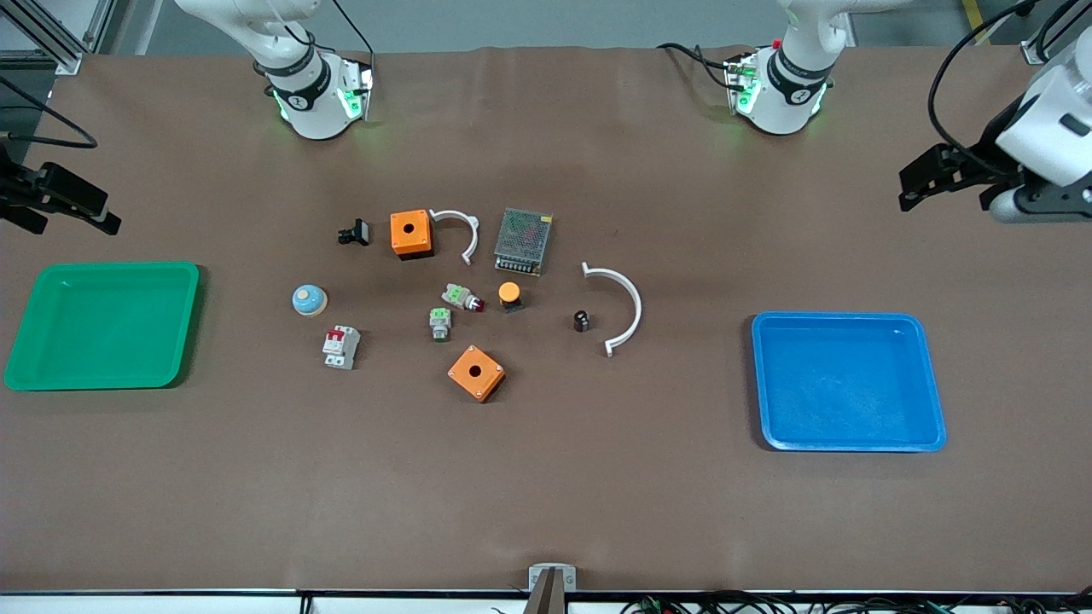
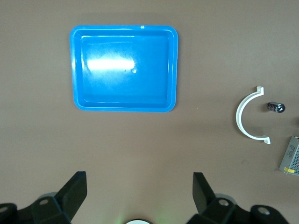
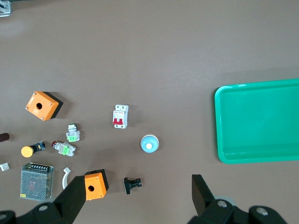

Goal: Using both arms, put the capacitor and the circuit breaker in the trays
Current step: 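Reach the left gripper toward the black capacitor while the right gripper reaches the breaker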

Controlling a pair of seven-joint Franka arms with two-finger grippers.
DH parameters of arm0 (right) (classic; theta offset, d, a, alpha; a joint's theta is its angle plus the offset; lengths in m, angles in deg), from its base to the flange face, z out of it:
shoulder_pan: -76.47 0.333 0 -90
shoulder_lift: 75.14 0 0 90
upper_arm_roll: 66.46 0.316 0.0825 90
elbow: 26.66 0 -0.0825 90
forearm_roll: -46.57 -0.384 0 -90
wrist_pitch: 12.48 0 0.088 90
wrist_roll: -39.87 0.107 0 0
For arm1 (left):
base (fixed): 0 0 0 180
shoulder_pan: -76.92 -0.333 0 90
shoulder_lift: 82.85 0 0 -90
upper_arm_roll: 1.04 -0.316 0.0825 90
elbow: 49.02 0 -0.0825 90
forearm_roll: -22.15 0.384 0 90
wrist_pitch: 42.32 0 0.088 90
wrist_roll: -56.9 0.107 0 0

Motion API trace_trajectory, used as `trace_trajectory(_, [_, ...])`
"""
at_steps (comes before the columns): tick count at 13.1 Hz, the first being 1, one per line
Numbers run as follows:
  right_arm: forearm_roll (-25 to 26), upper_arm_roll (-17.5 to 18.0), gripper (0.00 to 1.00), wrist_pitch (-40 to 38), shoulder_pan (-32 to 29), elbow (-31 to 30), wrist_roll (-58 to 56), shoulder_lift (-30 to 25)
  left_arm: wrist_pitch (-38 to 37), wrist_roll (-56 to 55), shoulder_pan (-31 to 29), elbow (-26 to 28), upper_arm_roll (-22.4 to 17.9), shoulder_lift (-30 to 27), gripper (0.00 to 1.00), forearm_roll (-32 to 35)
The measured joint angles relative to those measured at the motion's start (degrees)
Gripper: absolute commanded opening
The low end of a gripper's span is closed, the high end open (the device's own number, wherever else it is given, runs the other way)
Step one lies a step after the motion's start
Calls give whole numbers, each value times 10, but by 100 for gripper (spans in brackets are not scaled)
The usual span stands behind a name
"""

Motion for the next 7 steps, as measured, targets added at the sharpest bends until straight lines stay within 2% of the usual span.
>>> trace_trajectory(3, [0,0,100,0,4,0,0,0,41,-34,24,1,9,41,100,0])
trace_trajectory(7, [0,0,100,-1,7,0,0,1,123,-173,92,5,13,108,100,0])
